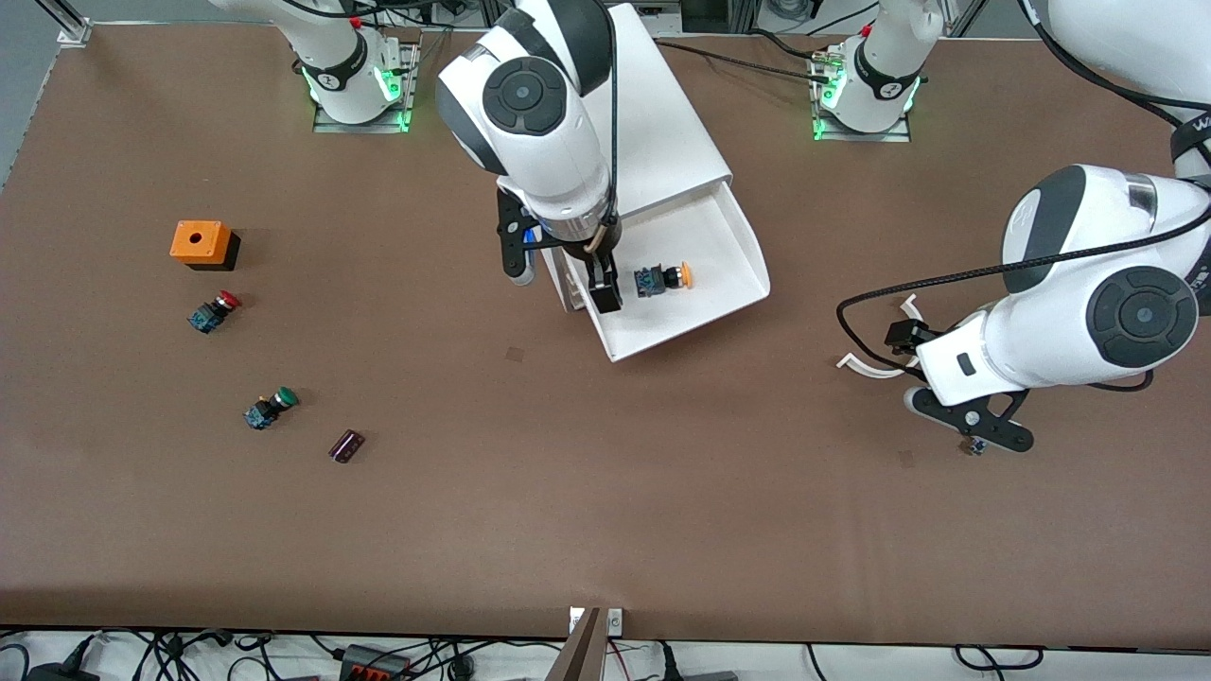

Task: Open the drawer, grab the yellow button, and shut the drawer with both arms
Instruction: 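Release the drawer with the left gripper while the right gripper reaches inside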

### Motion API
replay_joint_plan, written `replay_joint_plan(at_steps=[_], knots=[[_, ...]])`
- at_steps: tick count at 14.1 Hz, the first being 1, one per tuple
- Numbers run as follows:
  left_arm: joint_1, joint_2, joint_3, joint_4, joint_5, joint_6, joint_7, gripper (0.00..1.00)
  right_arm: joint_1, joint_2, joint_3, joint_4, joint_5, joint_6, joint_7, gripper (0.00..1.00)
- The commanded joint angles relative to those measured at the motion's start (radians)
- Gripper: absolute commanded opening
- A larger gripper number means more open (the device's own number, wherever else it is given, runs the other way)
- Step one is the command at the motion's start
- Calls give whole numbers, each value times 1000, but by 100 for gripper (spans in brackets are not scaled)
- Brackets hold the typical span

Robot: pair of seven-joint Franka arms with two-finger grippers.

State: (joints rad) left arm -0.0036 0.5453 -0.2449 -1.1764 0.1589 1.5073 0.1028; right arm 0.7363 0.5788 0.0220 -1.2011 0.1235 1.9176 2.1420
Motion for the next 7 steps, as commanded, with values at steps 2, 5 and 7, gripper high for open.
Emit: replay_joint_plan(at_steps=[2,5,7], knots=[[-7,8,12,29,25,-9,-171,100,28,53,-16,61,2,-8,45,100],[0,11,7,29,11,-3,-288,100,46,73,-16,66,-7,21,87,100],[14,12,7,20,11,59,-285,100,61,82,-16,66,-7,20,105,100]])
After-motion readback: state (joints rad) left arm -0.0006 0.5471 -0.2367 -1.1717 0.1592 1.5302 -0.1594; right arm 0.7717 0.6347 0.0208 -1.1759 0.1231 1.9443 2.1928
